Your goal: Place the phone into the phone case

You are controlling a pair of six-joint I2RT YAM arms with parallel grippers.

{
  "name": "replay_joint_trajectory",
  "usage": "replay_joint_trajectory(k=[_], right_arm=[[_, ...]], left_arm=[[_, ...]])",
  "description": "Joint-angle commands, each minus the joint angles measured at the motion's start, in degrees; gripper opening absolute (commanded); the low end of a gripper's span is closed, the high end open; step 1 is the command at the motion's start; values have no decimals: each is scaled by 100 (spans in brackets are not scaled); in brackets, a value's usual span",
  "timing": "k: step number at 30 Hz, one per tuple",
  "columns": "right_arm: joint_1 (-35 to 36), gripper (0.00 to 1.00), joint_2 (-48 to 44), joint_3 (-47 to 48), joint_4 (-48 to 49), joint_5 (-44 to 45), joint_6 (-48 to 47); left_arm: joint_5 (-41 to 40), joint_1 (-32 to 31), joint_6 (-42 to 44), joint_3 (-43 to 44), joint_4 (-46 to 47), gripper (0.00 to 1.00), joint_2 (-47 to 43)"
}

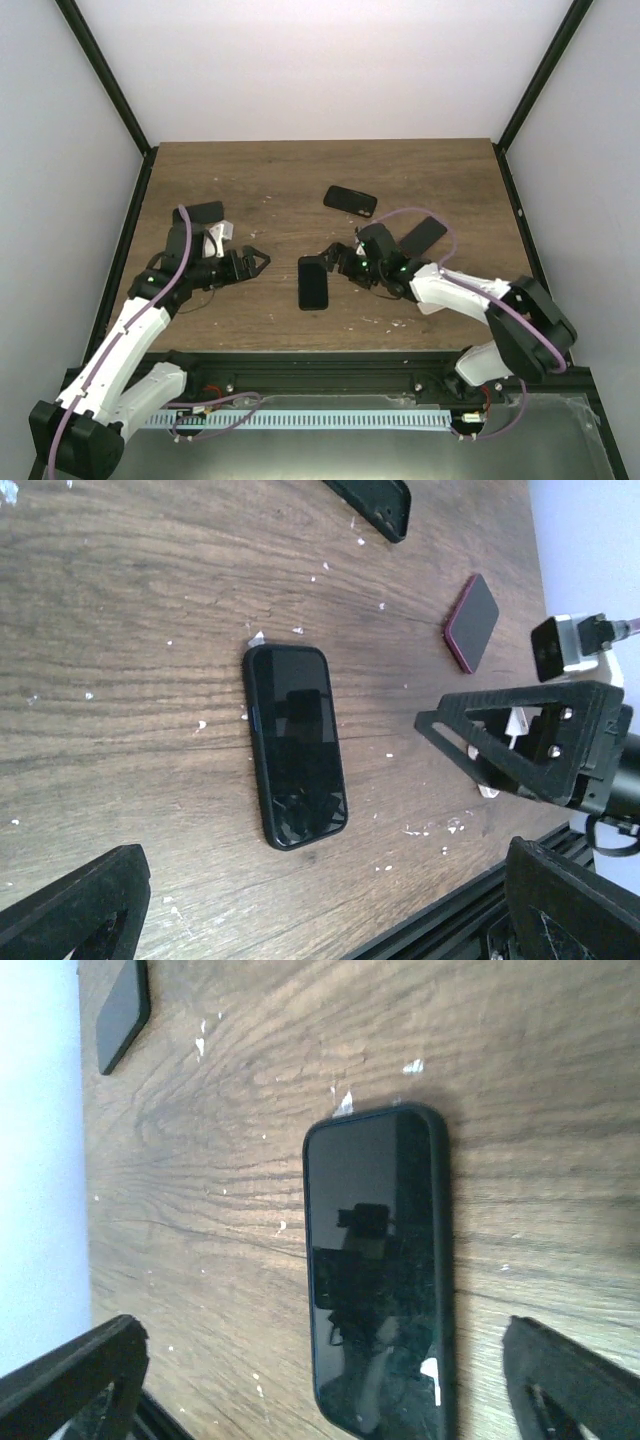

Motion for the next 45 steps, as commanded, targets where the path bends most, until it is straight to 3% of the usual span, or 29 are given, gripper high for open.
replay_joint_trajectory(k=[1,5,8,15,22,35,45], right_arm=[[-175,100,-410,424,-1892,1008,214],[-667,100,-473,629,-3238,1323,859],[-1066,94,-594,481,-3640,1322,1051],[-1609,57,-1404,-133,-3721,1965,1617],[-2395,32,-1359,-295,-3536,2020,1271],[-2880,21,-741,-36,-3727,2301,1398],[-2958,17,-345,19,-3470,2348,1365]], left_arm=[[-87,18,268,313,-203,98,-38],[-197,18,461,569,-412,98,-10],[-319,18,611,684,-521,98,-40],[-437,18,786,611,-600,98,-71],[-439,18,803,549,-508,98,-93],[-520,18,786,518,-517,98,-180],[-565,21,786,523,-508,98,-217]])
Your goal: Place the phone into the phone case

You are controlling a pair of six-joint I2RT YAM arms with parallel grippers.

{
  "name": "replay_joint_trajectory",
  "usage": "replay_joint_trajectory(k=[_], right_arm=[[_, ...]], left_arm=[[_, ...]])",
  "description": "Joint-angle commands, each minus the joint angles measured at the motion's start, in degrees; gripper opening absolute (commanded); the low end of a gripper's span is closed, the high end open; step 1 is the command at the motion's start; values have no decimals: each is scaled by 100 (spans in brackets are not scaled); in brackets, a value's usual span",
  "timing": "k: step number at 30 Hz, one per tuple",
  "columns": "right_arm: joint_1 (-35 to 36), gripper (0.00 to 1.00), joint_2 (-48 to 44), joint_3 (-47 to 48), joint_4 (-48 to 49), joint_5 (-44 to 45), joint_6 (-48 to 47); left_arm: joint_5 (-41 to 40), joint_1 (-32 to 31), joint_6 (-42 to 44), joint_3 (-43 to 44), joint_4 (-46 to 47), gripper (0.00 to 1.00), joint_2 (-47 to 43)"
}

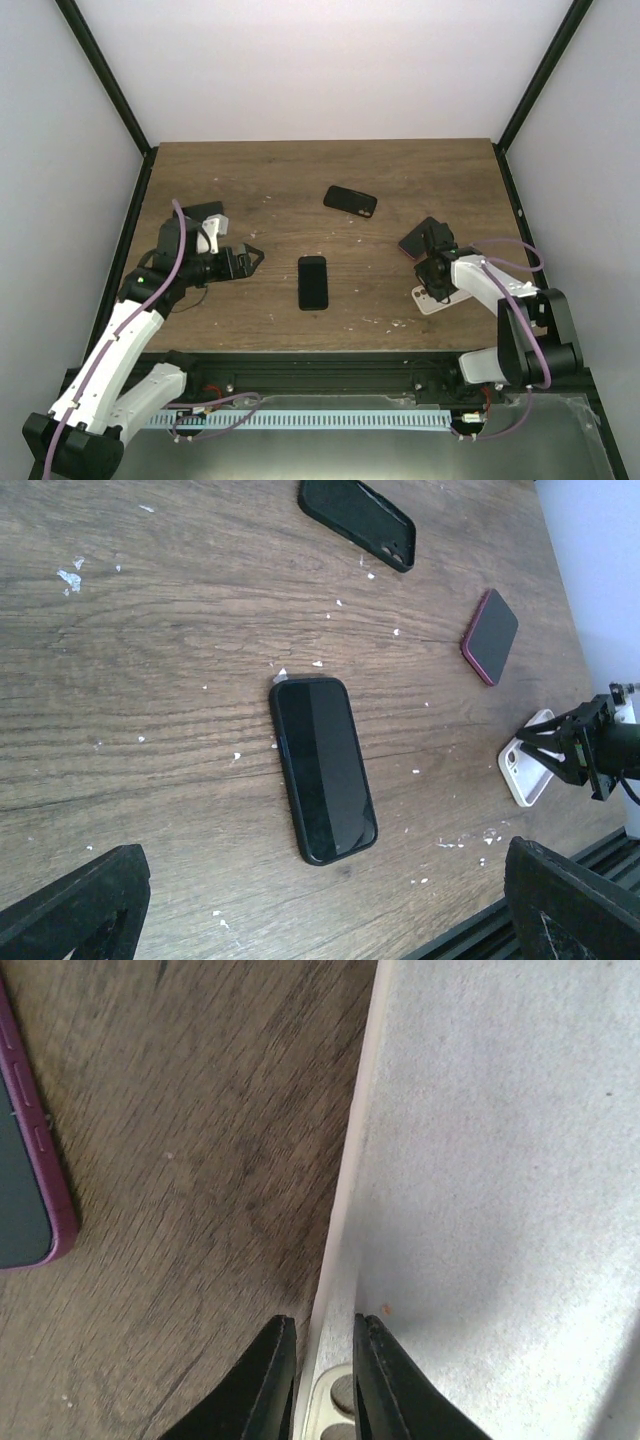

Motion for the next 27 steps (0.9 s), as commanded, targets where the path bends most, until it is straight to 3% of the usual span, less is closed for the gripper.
replay_joint_trajectory(k=[1,11,17,27], right_arm=[[-108,16,222,287,57,233,54],[-131,1,343,334,180,122,-217],[-132,1,144,415,71,-55,-558],[35,1,-509,304,1349,-1755,-2036]], left_arm=[[-58,18,85,-32,24,98,-63],[-85,21,85,-39,32,98,-54],[-94,18,92,-31,29,98,-24],[-164,25,89,-22,10,98,-16]])
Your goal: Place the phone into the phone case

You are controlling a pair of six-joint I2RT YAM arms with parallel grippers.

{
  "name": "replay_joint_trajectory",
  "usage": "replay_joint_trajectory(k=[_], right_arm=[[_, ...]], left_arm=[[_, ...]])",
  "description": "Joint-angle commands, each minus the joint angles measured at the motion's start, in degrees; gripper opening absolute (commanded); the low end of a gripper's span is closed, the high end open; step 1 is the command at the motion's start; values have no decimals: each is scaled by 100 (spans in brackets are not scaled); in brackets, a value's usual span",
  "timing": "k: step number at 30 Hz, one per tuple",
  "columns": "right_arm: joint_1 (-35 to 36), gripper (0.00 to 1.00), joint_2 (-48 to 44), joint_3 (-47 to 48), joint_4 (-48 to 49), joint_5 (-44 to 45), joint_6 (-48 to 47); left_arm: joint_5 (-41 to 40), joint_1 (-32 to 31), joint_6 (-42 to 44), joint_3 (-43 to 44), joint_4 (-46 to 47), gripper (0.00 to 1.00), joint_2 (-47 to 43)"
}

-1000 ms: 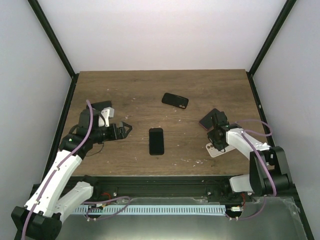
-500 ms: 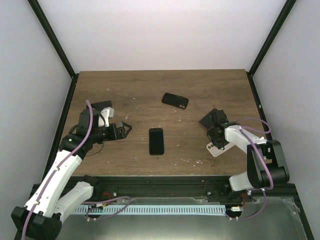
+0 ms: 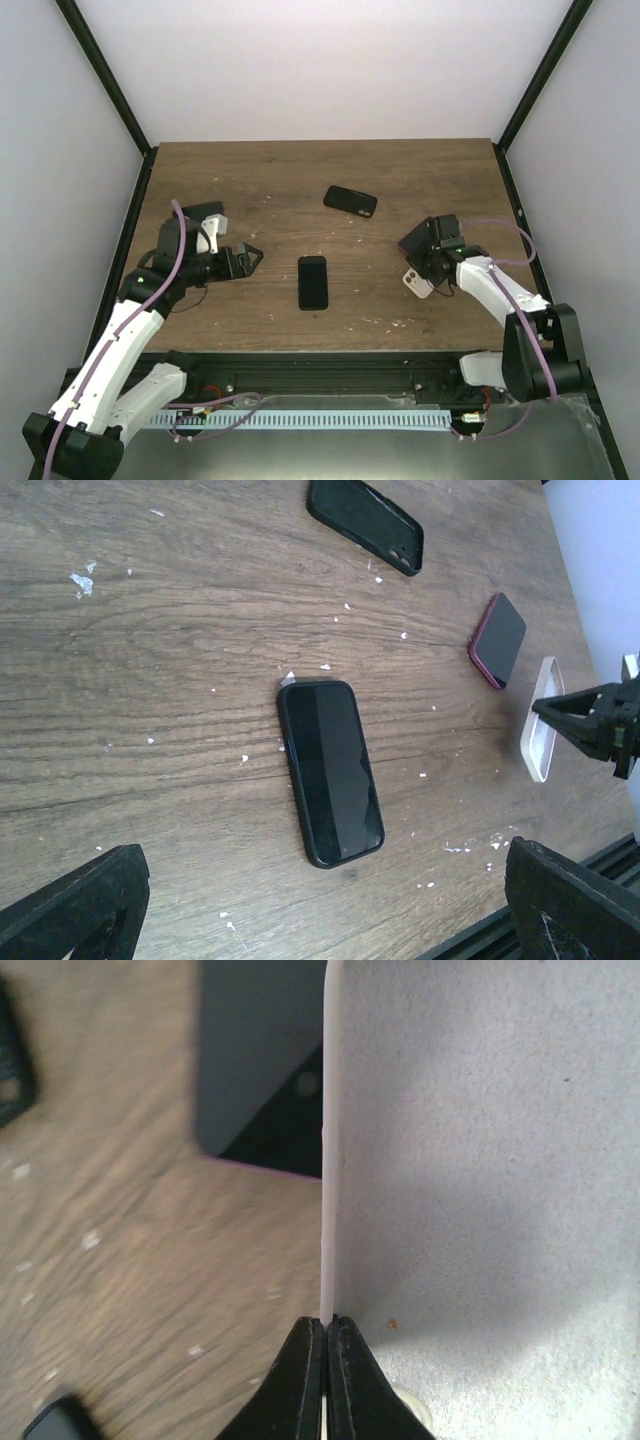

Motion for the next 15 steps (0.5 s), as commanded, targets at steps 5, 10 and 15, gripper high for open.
replay_joint_trajectory(k=[5,10,15], right_arm=[[605,1,176,261,1159,-1568,-1379],[1376,1,778,543,1221,-1748,-1890],[2031,1,1250,800,1126,-1553,-1923]], left_arm=[[-105,16,74,-22,19,98,9],[-146,16,60,-21,7,98,-27],[-179,23,56,-22,-1,98,-39]])
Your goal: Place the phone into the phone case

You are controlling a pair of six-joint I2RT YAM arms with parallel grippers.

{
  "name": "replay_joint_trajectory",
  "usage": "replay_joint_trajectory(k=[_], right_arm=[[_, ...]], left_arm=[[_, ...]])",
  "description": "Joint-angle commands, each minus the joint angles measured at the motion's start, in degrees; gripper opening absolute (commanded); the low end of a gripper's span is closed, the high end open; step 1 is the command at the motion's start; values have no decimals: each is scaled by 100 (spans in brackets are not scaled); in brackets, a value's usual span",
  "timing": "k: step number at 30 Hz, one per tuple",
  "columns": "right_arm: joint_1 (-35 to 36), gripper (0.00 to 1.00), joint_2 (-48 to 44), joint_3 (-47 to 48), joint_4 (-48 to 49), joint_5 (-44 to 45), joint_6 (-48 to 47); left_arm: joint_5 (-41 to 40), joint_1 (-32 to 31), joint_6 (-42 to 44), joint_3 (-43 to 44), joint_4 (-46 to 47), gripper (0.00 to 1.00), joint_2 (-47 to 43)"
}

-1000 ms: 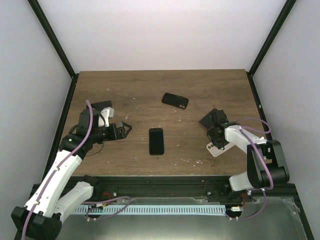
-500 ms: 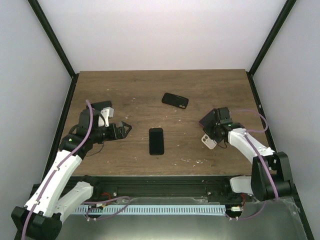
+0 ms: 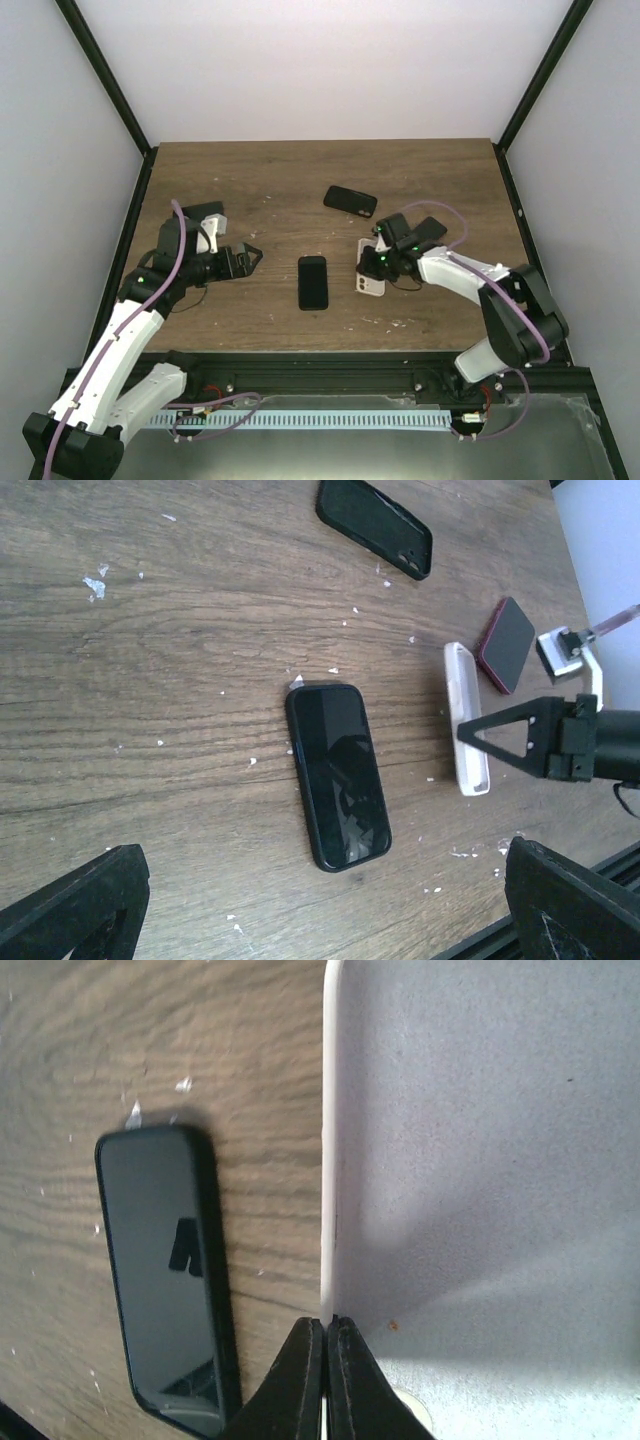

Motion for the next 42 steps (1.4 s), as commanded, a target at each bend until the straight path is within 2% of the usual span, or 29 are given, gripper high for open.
replay_joint_trajectory(k=[1,8,13,20,24,29,32,35,42], right_arm=[[538,1,303,393,4,66,-245],[894,1,789,512,-79,202,90],[932,9,727,511,-52,394,329],[926,45,494,937,-596,1030,459],[813,59,358,1097,-908,1472,631],[319,81,149,1233,-1323,1932,928],[-48,99,20,1361,-1695,2356,1208],[-444,100,5,1538,-2014,2741,1441],[-1290,100,483,1880,-2257,2912,1664]], left_arm=[[-82,25,60,-20,1,98,-42],[-91,25,54,-21,1,98,-69],[-70,22,51,-33,17,98,-84],[-46,25,60,-31,19,98,-84],[-48,25,60,-39,19,98,-93],[-36,25,75,-28,7,99,-75],[-31,25,83,-13,-1,99,-51],[-33,25,78,-27,14,99,-70],[-16,25,94,-22,14,99,-68]])
